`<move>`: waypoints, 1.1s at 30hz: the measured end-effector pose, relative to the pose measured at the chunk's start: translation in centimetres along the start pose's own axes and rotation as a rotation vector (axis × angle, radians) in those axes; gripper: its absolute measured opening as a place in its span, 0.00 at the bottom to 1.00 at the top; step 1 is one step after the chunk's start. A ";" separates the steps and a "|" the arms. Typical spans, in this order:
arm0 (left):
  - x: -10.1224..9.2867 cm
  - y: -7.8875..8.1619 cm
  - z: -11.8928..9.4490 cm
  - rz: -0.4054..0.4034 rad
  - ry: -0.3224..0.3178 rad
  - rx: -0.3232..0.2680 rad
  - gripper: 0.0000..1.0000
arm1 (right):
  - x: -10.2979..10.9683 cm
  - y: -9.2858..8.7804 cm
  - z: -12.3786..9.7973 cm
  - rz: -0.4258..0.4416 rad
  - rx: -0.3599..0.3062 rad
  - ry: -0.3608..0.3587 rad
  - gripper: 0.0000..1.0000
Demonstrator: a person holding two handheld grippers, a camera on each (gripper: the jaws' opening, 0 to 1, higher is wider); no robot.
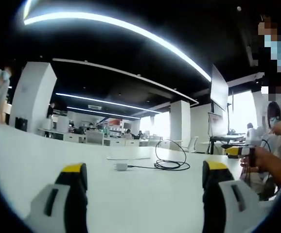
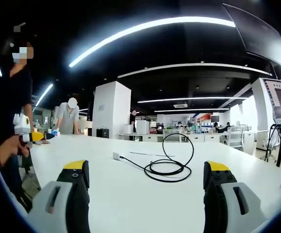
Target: Plug the desk Type‑C cable into the charger adapter.
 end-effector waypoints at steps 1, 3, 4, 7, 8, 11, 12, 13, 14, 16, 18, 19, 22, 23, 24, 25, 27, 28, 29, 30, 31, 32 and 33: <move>0.0 0.0 0.0 0.001 0.000 0.001 1.00 | 0.0 0.0 0.0 -0.001 0.000 0.000 1.00; -0.1 -0.1 0.1 -0.002 -0.001 0.002 1.00 | 0.1 0.0 0.0 -0.004 0.003 0.001 1.00; -0.1 0.0 0.1 -0.005 0.000 0.002 1.00 | 0.0 0.0 0.1 -0.004 0.004 0.002 1.00; 0.0 0.0 0.1 -0.003 0.004 0.006 1.00 | 0.0 0.0 0.1 -0.003 0.004 0.002 1.00; 0.0 -0.1 0.1 -0.002 0.006 0.008 1.00 | 0.0 0.0 0.1 -0.002 0.003 0.002 1.00; 0.0 -0.1 0.1 0.004 0.007 0.012 1.00 | 0.0 0.0 0.1 -0.003 -0.002 0.003 1.00; 0.1 -0.1 0.1 0.004 0.009 0.013 1.00 | -0.1 0.0 0.1 -0.003 0.001 0.002 1.00; 0.1 -0.1 0.1 0.005 0.012 0.015 1.00 | -0.1 -0.1 0.1 -0.004 0.003 0.001 1.00; 0.2 -0.2 0.0 0.005 0.014 0.016 1.00 | -0.1 -0.2 0.1 -0.005 0.006 0.000 1.00; 0.2 -0.3 0.0 0.005 0.014 0.022 1.00 | -0.1 -0.2 0.0 -0.003 0.006 0.000 1.00; 0.2 -0.4 0.0 0.008 0.015 0.027 1.00 | -0.2 -0.3 0.0 -0.004 0.007 -0.002 1.00; 0.2 -0.4 0.0 0.009 0.014 0.027 1.00 | -0.2 -0.3 0.0 -0.004 0.009 -0.002 1.00; 0.2 -0.3 0.0 0.009 0.014 0.025 1.00 | -0.2 -0.4 0.1 -0.005 0.011 -0.002 1.00; 0.2 -0.3 0.0 0.009 0.015 0.023 1.00 | -0.1 -0.4 0.1 -0.006 0.012 -0.001 1.00; 0.3 -0.3 -0.1 0.008 0.017 0.024 1.00 | -0.1 -0.4 0.1 -0.007 0.013 -0.002 1.00; 0.3 -0.3 -0.1 0.007 0.020 0.023 1.00 | -0.1 -0.5 0.1 -0.007 0.014 -0.003 1.00; 0.4 -0.3 -0.1 0.005 0.021 0.022 1.00 | -0.1 -0.5 0.1 -0.003 0.013 -0.004 1.00; 0.4 -0.4 -0.2 0.003 0.020 0.023 1.00 | -0.1 -0.6 0.1 0.000 0.012 -0.006 1.00; 0.4 -0.5 -0.2 0.004 0.020 0.026 1.00 | -0.1 -0.6 0.1 0.001 0.012 -0.007 1.00; 0.5 -0.5 -0.2 0.005 0.021 0.028 1.00 | -0.1 -0.7 0.1 0.001 0.014 -0.007 1.00; 0.5 -0.6 -0.1 0.006 0.021 0.029 1.00 | -0.1 -0.7 0.2 0.000 0.014 -0.008 1.00; 0.6 -0.6 -0.1 0.006 0.022 0.029 1.00 | -0.1 -0.7 0.2 0.001 0.015 -0.010 1.00; 0.7 -0.6 -0.1 0.005 0.024 0.028 1.00 | -0.1 -0.8 0.2 0.003 0.015 -0.010 1.00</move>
Point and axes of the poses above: the point that each gripper's makers call its tool centre point, and the gripper's own axes: z roughly forward along the fingers, x roughly to its left, y roughly out of its top, the point moved 4 cm from there along -z, roughly backward along the fingers, and after that the axes turned 9 degrees about y, right-handed, at the moved point
